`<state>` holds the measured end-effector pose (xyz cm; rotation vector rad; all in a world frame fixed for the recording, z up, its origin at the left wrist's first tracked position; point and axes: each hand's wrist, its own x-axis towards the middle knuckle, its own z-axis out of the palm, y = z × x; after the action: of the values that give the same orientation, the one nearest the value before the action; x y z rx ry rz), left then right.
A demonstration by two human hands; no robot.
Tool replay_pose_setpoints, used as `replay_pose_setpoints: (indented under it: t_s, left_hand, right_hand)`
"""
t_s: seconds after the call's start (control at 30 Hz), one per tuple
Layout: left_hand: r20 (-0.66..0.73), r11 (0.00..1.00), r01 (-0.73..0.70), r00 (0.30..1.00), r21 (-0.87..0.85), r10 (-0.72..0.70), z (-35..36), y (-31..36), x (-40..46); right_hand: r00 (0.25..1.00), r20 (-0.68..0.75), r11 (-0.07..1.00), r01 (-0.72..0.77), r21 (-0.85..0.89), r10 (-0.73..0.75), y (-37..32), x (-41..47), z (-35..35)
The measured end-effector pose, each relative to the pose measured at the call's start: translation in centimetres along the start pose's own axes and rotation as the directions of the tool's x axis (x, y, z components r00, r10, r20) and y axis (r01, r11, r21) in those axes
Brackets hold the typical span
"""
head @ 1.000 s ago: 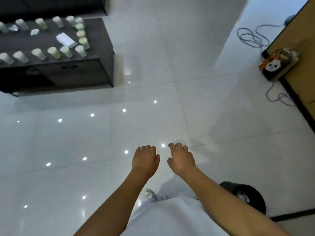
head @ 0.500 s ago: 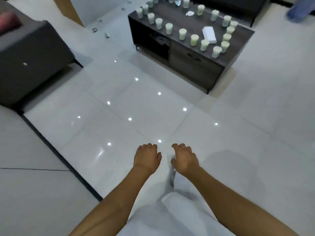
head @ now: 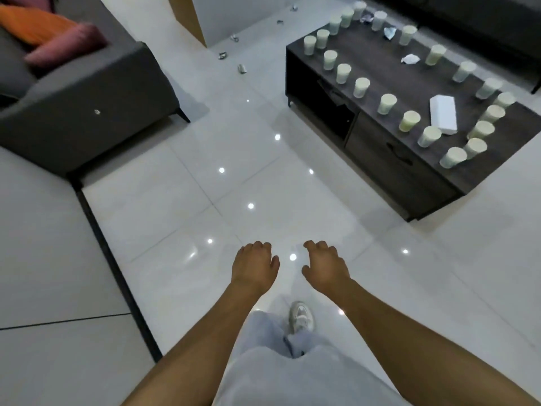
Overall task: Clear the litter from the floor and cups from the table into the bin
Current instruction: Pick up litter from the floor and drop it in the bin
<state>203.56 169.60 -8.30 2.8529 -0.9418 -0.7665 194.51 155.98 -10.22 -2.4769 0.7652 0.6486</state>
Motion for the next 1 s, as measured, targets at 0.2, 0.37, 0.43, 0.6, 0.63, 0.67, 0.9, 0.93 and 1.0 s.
replay_pose_setpoints:
  t_s: [0.2, 0.37, 0.43, 0.6, 0.63, 0.67, 0.9, 0.93, 1.0]
  left_hand:
    - [0.012, 0.995, 0.086, 0.996, -0.046, -0.085, -4.3, -3.9, 8.6]
    - [-0.002, 0.993, 0.109, 0.994, -0.049, -0.109, -9.1, -9.5, 18.0]
    - [-0.009, 0.993, 0.109, 0.994, -0.046, -0.110, -11.7, -12.0, 22.2]
    - [-0.006, 0.994, 0.102, 0.995, -0.029, -0.103, -18.1, -17.0, 30.8]
    - [-0.006, 0.994, 0.107, 0.994, -0.031, -0.107, -19.0, -17.7, 32.2]
    - [-0.008, 0.993, 0.109, 0.994, -0.039, -0.109, -20.1, -18.5, 33.9]
    - [-0.005, 0.992, 0.101, 0.995, -0.070, -0.102, -25.8, -21.9, 45.4]
    - [-0.004, 0.993, 0.099, 0.995, -0.069, -0.099, -26.6, -22.2, 47.5]
    - [-0.004, 0.991, 0.106, 0.994, -0.080, -0.106, -28.6, -22.8, 51.8]
  right_hand:
    - [0.998, 0.055, 0.998, 0.043, -0.052, -0.040, -4.2, 9.9, -5.0]
    - [0.996, 0.062, 0.997, 0.068, -0.048, -0.065, -9.9, 19.8, -8.7]
    - [0.996, 0.059, 0.997, 0.066, -0.040, -0.063, -12.8, 24.1, -10.7]
    - [0.996, 0.031, 0.997, 0.079, 0.000, -0.079, -19.3, 32.5, -15.9]
    - [0.996, 0.027, 0.997, 0.081, 0.008, -0.081, -20.2, 33.8, -16.7]
    - [0.996, 0.023, 0.996, 0.083, 0.012, -0.083, -21.1, 35.5, -17.7]
    - [0.996, 0.073, 0.999, 0.041, 0.007, -0.041, -24.7, 46.8, -23.1]
    - [0.996, 0.073, 0.999, 0.046, 0.003, -0.046, -25.1, 48.8, -24.0]
    - [0.996, 0.072, 0.998, 0.059, -0.010, -0.058, -25.9, 52.9, -26.1]
